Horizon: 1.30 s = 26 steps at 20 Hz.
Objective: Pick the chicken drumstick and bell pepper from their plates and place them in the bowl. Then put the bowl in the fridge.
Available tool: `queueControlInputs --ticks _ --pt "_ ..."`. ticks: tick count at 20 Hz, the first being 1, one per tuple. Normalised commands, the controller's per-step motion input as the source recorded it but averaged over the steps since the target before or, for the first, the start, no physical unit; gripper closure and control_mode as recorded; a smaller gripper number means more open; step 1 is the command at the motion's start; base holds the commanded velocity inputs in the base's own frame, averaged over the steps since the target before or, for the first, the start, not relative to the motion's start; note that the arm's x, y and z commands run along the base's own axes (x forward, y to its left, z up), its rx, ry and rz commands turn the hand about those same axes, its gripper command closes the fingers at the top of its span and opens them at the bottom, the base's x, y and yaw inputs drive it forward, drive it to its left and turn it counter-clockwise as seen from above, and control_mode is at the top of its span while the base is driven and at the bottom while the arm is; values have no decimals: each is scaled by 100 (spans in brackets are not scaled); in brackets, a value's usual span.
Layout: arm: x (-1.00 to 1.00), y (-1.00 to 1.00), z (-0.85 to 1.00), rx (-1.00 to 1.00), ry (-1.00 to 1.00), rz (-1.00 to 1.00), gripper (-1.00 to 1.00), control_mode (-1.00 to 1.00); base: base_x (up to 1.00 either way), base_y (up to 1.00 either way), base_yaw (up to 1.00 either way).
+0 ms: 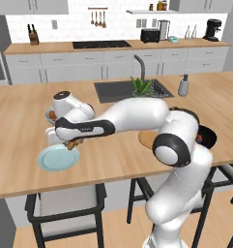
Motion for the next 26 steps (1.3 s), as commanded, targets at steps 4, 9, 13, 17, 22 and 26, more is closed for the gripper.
queueControlInputs --ticks 4,9,13,17,22,26 --pt "-34 -100 35 0 0 0 100 -100 0 0 0" --pt "-1 -100 39 0 0 -3 100 -100 0 0 0" --pt "0 -100 40 0 0 -9 100 -100 0 0 0" --pt "8 -100 23 0 8 -11 100 -100 0 0 0" --pt "17 -100 2 0 10 -8 100 -100 0 0 0" --pt "27 -100 0 0 5 -10 100 -100 0 0 0"
